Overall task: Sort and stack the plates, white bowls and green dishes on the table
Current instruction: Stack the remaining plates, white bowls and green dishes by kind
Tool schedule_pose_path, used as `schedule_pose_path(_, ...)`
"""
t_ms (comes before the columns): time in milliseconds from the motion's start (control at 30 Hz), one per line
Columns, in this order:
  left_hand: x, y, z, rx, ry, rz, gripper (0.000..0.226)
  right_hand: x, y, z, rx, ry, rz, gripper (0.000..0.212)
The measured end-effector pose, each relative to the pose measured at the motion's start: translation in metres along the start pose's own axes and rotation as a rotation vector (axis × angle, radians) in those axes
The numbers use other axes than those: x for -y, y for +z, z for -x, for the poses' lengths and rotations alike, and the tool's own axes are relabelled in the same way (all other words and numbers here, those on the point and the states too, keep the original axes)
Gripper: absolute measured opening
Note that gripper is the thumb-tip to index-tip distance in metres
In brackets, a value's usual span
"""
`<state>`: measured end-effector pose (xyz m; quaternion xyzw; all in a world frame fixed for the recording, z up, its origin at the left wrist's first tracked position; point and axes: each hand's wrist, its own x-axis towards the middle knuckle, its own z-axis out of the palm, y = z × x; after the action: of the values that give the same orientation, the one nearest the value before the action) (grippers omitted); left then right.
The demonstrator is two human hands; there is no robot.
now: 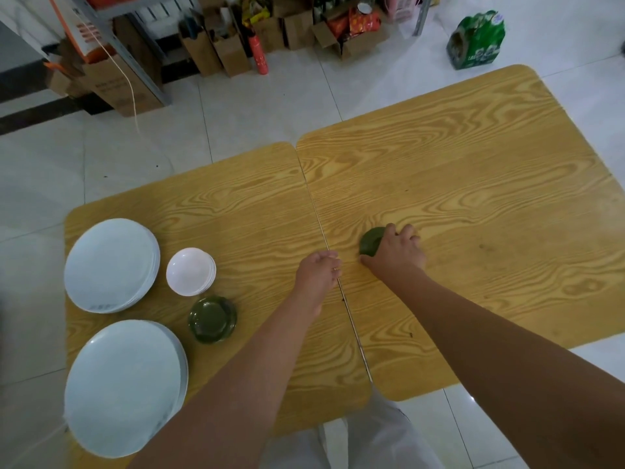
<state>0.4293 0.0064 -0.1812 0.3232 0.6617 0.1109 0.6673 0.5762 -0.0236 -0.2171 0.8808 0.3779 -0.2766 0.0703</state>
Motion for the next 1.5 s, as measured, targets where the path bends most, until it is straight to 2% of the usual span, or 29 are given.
schedule_pose_path(267, 0.005, -0.005, -0.003, -0.001, -0.017, 0.028, 0.012, 0.005, -0.007, -0.004, 0.041, 0.006, -0.014, 0.094)
schedule_pose_path(433, -0.001, -0.021, 0.005, 0.018, 0.001, 0.051, 0.021, 0.006, -0.032, 0.014, 0.014, -0.083, -0.167, 0.089)
schedule_pose_path(500, -0.003, -0.034, 0.008, 0.000, 0.001, 0.068, 0.022, 0.010, -0.044, 0.025, 0.121, -0.116, -0.474, 0.085)
schedule_pose_path(567, -0.006, -0.050, 0.010, -0.002, 0.005, 0.091, 0.020, 0.014, -0.051, 0.040, 0.346, -0.105, -1.021, 0.071)
schedule_pose_path(633, -0.011, -0.067, 0.013, 0.032, 0.024, 0.110, 0.020, 0.019, -0.050, 0.055, 0.565, -0.132, -1.410, 0.060)
schedule_pose_path(700, -0.018, -0.085, 0.017, 0.063, 0.040, 0.144, 0.021, 0.028, -0.045, 0.068, 0.710, -0.150, -1.617, 0.056)
schedule_pose_path(767, -0.023, -0.105, 0.022, 0.065, 0.076, 0.163, 0.021, 0.045, -0.039, 0.079, 0.792, -0.165, -1.679, 0.054)
schedule_pose_path(867, -0.024, -0.134, 0.036, 0.036, 0.139, 0.171, 0.023, 0.078, -0.033, 0.097, 0.749, -0.135, -1.654, 0.041)
schedule_pose_path(967, -0.018, -0.164, 0.046, 0.000, 0.157, 0.211, 0.026, 0.110, -0.026, 0.112, 0.514, -0.082, -1.511, 0.030)
schedule_pose_path(1100, -0.006, -0.204, 0.049, -0.001, 0.110, 0.269, 0.024, 0.139, -0.001, 0.119, 0.194, -0.169, -1.148, 0.024)
schedule_pose_path(1200, 0.002, -0.231, 0.048, -0.025, 0.076, 0.292, 0.023, 0.153, 0.012, 0.122, 0.051, -0.158, -0.951, 0.028)
schedule_pose_path(1367, 0.014, -0.265, 0.050, -0.056, 0.008, 0.308, 0.028, 0.172, 0.032, 0.135, -0.016, -0.220, -0.597, 0.034)
schedule_pose_path(1500, 0.031, -0.286, 0.055, -0.037, 0.024, 0.325, 0.031, 0.189, 0.053, 0.144, 0.074, -0.245, -0.494, 0.041)
